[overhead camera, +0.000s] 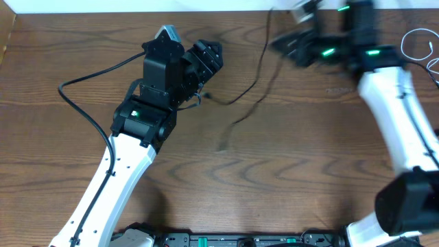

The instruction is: Untangle cables

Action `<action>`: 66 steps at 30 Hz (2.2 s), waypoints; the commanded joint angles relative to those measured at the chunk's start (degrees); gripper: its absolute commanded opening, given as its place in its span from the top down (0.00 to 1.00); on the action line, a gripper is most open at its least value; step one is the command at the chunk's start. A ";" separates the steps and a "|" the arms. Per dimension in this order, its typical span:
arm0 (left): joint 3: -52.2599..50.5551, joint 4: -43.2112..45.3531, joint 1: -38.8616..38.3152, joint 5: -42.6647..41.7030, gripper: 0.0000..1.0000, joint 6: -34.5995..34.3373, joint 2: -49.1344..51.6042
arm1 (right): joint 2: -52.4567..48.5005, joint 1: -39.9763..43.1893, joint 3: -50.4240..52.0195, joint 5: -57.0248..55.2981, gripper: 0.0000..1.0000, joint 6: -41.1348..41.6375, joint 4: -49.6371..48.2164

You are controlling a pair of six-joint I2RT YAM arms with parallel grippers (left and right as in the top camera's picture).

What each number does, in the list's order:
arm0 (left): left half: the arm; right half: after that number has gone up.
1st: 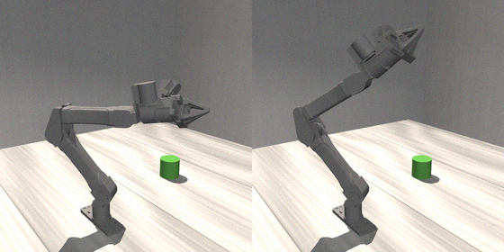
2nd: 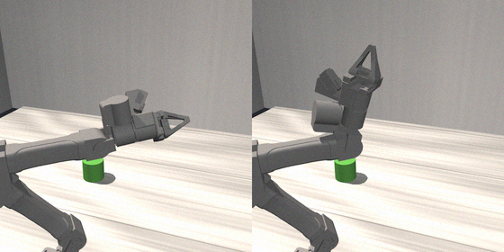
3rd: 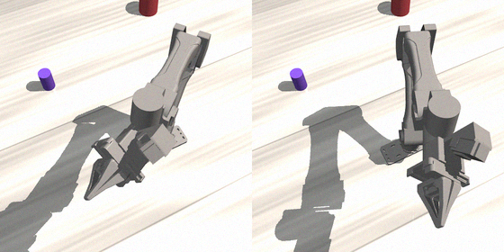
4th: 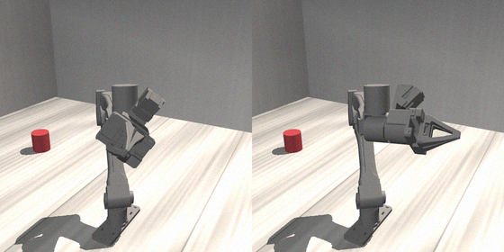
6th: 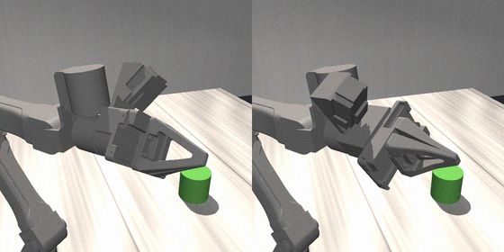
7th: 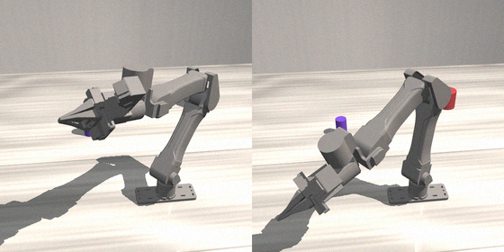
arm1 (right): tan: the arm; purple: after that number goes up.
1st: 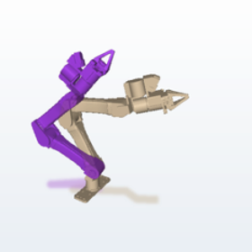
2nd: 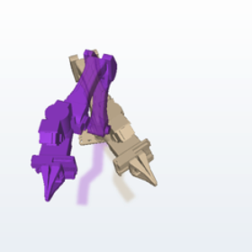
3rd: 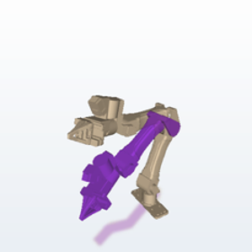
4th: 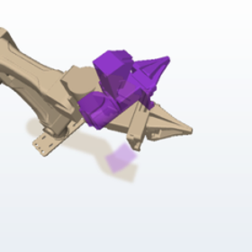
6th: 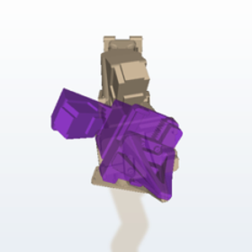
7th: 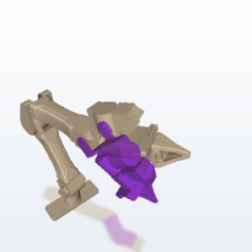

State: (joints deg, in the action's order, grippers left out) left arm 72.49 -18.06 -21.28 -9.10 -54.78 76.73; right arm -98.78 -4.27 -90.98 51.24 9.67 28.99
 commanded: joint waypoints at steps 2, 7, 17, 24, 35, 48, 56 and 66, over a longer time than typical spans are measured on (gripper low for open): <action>0.39 -2.14 -0.02 -0.28 0.25 4.22 0.33 | 5.20 12.44 -6.05 -6.29 0.99 20.46 -0.46; 0.39 -4.52 -0.02 -0.31 0.25 6.78 0.33 | 5.31 26.91 -9.33 -4.13 0.99 28.96 -0.26; 0.39 -5.29 -0.02 -0.70 0.25 6.75 0.33 | 3.58 46.86 -9.73 -15.82 0.99 22.36 3.52; 0.39 -5.79 -0.02 -0.76 0.25 6.75 0.33 | -3.72 55.69 -9.73 -25.24 0.99 20.26 4.04; 0.39 -5.95 -0.04 -0.76 0.25 6.75 0.33 | -10.67 56.43 -9.75 -17.70 0.04 19.21 8.00; 0.39 -6.95 -0.02 -0.74 0.25 34.91 0.33 | -8.15 39.23 -9.81 -15.63 0.01 0.81 36.70; 0.37 -17.62 -0.02 2.34 0.02 53.07 0.33 | -5.99 19.10 -9.88 -18.71 0.08 -9.88 43.54; 0.37 -24.17 -0.02 2.29 0.02 53.05 0.33 | 6.84 4.83 -15.89 -43.15 0.03 -6.75 46.14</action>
State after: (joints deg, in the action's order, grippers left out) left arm 72.49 -42.04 -21.28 -7.35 -3.53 76.75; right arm -99.44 3.27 -103.31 19.99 2.94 73.93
